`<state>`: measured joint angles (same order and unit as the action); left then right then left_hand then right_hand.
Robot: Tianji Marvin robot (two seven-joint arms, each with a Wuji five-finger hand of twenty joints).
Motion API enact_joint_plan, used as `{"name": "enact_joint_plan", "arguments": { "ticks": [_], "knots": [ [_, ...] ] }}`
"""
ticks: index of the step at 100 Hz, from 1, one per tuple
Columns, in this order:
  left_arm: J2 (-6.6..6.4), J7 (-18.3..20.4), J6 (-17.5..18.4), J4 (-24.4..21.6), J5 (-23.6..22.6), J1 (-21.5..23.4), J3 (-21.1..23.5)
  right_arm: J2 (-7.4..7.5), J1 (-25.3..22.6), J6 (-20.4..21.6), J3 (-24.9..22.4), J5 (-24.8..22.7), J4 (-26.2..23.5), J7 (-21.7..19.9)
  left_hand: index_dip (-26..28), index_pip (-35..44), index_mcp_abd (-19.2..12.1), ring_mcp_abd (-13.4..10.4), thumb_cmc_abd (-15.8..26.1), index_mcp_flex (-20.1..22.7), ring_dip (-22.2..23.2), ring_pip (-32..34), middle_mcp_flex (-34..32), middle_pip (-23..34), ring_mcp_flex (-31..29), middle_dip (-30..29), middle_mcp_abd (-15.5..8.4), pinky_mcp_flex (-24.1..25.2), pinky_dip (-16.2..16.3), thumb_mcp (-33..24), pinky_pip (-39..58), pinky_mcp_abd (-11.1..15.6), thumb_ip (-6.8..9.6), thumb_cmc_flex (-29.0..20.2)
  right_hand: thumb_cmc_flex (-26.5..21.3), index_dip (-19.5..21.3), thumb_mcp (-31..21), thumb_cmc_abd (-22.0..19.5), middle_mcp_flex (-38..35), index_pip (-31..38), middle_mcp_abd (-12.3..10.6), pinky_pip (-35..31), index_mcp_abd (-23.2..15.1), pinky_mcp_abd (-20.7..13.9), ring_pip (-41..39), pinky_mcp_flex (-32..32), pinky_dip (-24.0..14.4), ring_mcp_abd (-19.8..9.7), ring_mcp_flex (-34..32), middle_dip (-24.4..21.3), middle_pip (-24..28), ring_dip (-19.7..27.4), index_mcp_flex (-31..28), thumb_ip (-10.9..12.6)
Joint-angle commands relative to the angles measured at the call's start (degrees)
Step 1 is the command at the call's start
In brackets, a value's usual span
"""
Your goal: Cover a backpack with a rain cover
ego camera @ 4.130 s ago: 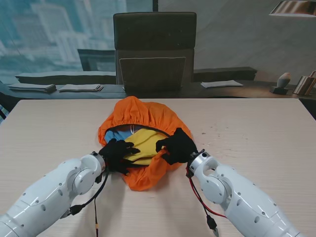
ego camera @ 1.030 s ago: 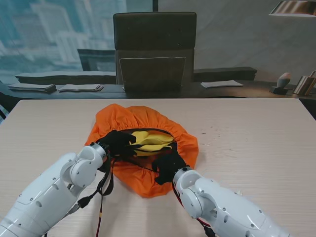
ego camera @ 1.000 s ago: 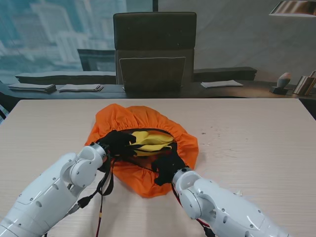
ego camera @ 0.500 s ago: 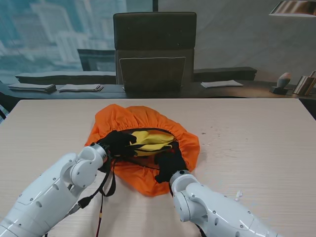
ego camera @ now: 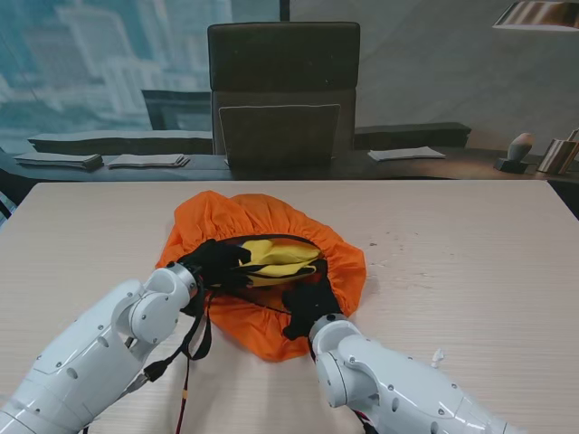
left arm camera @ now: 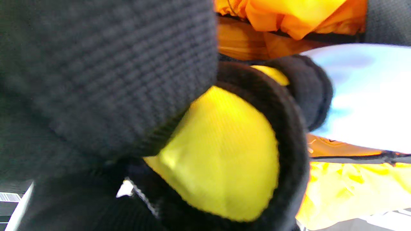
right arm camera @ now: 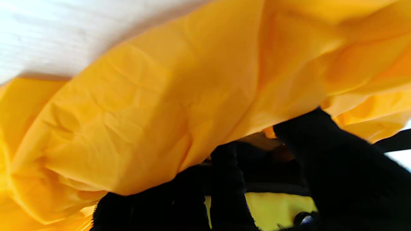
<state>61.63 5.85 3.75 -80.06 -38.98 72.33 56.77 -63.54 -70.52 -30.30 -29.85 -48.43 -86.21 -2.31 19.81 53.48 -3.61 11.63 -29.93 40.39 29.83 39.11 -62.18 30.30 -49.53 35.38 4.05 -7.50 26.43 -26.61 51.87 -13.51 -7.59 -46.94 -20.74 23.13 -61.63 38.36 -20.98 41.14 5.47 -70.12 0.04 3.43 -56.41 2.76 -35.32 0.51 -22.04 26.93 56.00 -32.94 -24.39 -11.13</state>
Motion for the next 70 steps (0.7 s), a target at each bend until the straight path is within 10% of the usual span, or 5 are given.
{"name": "enact_joint_plan", "arguments": {
  "ticks": [1,43,51,70],
  "knots": [
    [0.41,0.8,0.41,-0.39,0.32,0.01,0.16,-0.95,-0.84,-1.0,0.01,-0.22,1.08,0.81,1.21,6.88,-2.72,0.42,3.0,4.87,0.29,0.17,-4.24,3.52,-0.99,0.33,0.38,0.49,1.39,-7.15,2.65,-0.42,-0.77,-1.52,1.49,-1.13,-1.03,1.17,2.3,-0.71,1.72,-0.31,1.39,-0.48,0.12,0.68,0.41,-0.63,2.85,-0.55,0.18,0.0,2.96,1.31],
    [0.48,0.67,0.47,-0.13,0.57,-0.3,-0.01,-0.88,0.52,-2.46,1.65,2.12,1.99,-1.51,1.21,6.88,-2.78,0.32,3.04,4.8,0.28,0.09,-4.25,3.51,-0.99,0.38,0.32,0.6,1.4,-7.17,2.65,-0.21,-0.79,-1.53,-0.83,4.23,-4.33,3.65,-1.41,10.87,0.82,0.14,-3.49,-0.03,0.46,0.77,1.09,-0.44,1.49,-0.77,1.14,0.26,-11.91,1.64],
    [0.48,0.75,0.45,-0.14,0.58,-0.35,-0.01,-0.81,0.33,-1.69,1.31,2.69,1.84,-1.8,1.2,6.89,-2.81,0.3,3.05,4.84,0.28,0.09,-4.23,3.49,-0.99,0.36,0.29,0.57,1.42,-7.14,2.69,-0.15,-0.79,-1.5,-6.51,2.01,-5.47,8.93,-2.95,20.08,0.36,0.37,-7.44,0.14,0.46,0.79,1.65,-0.55,0.48,-0.6,1.17,0.21,-16.05,-7.7],
    [0.54,0.59,0.52,0.17,0.69,-0.67,-0.23,0.43,-1.19,3.43,-1.28,2.72,-0.12,-4.2,1.14,6.85,-2.75,0.25,2.98,4.86,0.29,0.09,-4.3,3.49,-1.04,0.36,0.32,0.65,1.44,-7.19,2.71,0.01,-0.76,-1.6,-11.92,10.08,-11.55,8.64,-15.66,24.41,0.27,1.05,-12.2,0.95,2.53,0.91,3.78,-0.17,-4.46,-1.84,-2.77,1.32,-26.73,-6.49]
  ]
}}
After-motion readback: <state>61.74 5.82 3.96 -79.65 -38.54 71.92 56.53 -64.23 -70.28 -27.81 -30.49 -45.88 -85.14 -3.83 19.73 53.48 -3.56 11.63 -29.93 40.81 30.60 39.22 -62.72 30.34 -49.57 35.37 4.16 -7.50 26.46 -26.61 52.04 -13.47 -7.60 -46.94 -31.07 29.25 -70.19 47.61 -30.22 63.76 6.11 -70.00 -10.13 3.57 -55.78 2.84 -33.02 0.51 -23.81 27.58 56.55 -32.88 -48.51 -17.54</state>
